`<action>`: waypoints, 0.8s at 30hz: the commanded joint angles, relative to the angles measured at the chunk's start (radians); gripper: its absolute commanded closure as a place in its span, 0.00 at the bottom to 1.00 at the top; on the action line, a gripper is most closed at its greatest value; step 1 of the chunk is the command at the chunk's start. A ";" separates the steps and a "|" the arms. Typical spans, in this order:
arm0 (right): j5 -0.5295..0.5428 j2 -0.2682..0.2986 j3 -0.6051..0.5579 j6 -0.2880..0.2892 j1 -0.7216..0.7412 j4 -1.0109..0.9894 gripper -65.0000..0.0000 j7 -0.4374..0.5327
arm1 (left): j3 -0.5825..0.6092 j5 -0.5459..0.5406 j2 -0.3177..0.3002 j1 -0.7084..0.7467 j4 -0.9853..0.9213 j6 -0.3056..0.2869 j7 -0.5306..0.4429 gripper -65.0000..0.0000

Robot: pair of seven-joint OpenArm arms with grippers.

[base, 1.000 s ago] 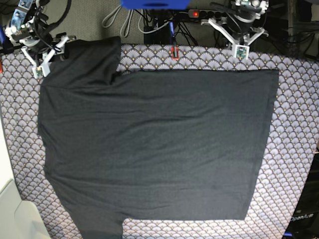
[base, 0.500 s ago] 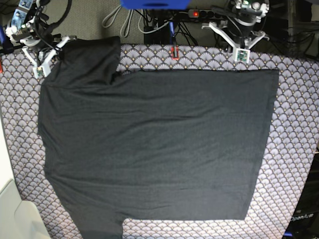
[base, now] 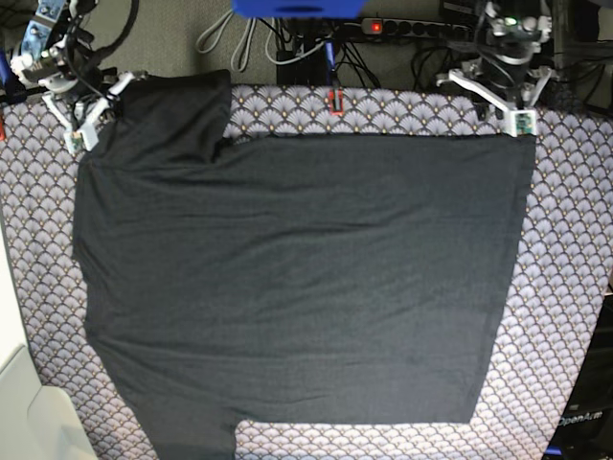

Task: Fold the T-shirt properly
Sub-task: 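Move the left gripper to the other shoulder corner and grasp it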

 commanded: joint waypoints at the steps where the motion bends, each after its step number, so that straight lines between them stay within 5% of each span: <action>1: 0.006 0.018 0.001 0.014 -0.002 0.011 1.00 0.001 | -0.033 -0.017 -0.005 0.003 0.018 0.009 -0.016 0.74; 6: 0.018 0.024 0.004 0.014 0.015 0.011 1.00 0.001 | -0.118 -0.131 -0.005 -0.010 0.011 0.009 -0.015 0.74; 24: 0.015 0.024 0.006 0.014 0.020 0.011 1.00 0.001 | -0.164 -0.137 -0.037 -0.066 -0.069 0.009 -0.016 0.74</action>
